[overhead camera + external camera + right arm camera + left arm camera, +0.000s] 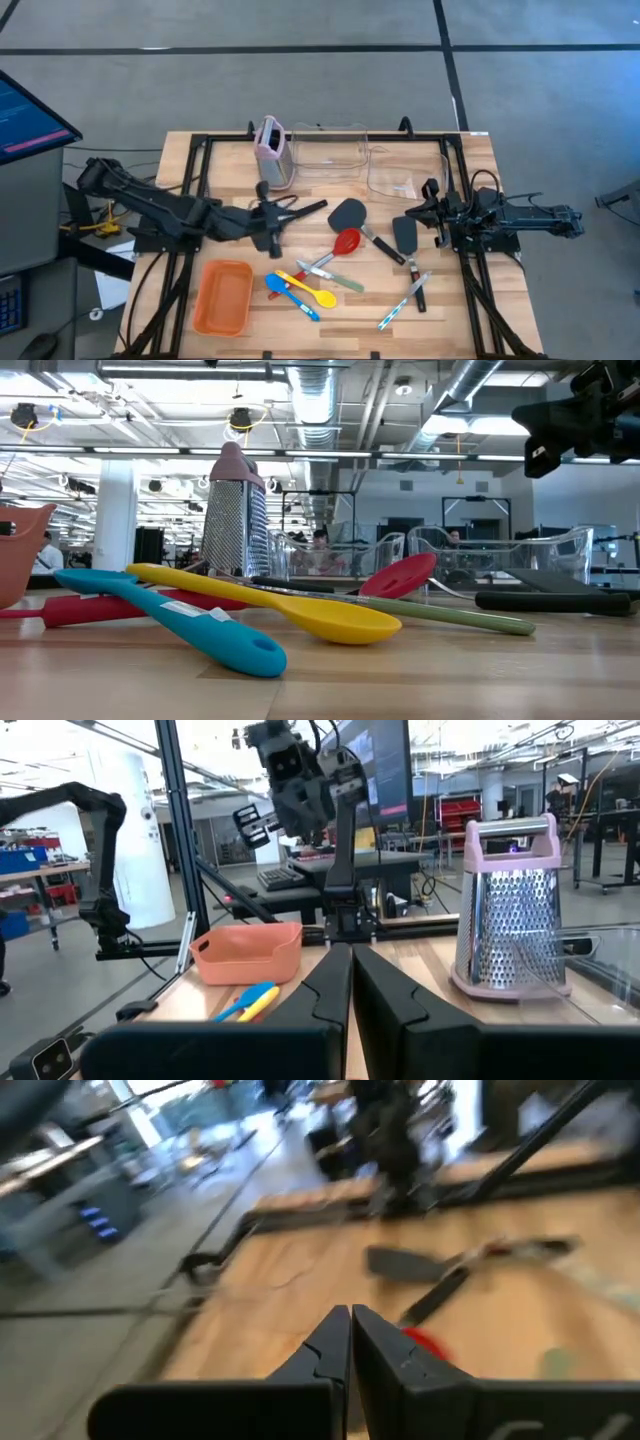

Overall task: Pick & Place Kitchen Items
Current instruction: Put the top left black spatula into the right transparent bin

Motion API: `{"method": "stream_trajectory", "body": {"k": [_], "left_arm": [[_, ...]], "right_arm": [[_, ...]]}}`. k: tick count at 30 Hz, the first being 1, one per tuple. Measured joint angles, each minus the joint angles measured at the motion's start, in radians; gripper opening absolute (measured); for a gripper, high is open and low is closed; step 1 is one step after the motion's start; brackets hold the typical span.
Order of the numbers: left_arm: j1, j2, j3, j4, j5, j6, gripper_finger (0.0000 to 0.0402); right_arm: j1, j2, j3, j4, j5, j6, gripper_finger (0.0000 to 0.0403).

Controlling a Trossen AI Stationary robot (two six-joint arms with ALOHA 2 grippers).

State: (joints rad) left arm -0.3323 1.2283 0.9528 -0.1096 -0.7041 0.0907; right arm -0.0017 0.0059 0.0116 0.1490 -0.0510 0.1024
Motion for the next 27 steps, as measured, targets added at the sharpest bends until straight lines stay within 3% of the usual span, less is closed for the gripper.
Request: {"method": "stream_trajectory", "body": {"k": [2,5,8,12,21,27], "left_arm": [[0.011,0.043,0.08,-0.129,-0.058,-0.023,0.0003],[0.048,0.086,0.162,-0.289,-0.048,-0.086,0.0003],[0.108,0.102,0.185,-0.368,0.039,-0.136,0.0003],[0.212,0.129,0.183,-0.474,0.231,-0.229,0.0003],[0.386,0.209,0.079,-0.483,0.475,-0.272,0.0003],[0.417,0.239,0.003,-0.467,0.532,-0.336,0.0003]], "right_arm": [[0.0,0.0,0.0,-0.006,0.0,0.0,0.001],[0.0,0.0,0.0,-0.016,0.0,0.0,0.001],[0.0,0.0,0.0,-0.03,0.0,0.002,0.001],[0.0,0.0,0.0,-0.052,0.0,0.003,0.001],[0.0,0.0,0.0,-0.099,0.0,0.003,0.001],[0.0,0.0,0.0,-0.108,0.0,0.003,0.001]]}}
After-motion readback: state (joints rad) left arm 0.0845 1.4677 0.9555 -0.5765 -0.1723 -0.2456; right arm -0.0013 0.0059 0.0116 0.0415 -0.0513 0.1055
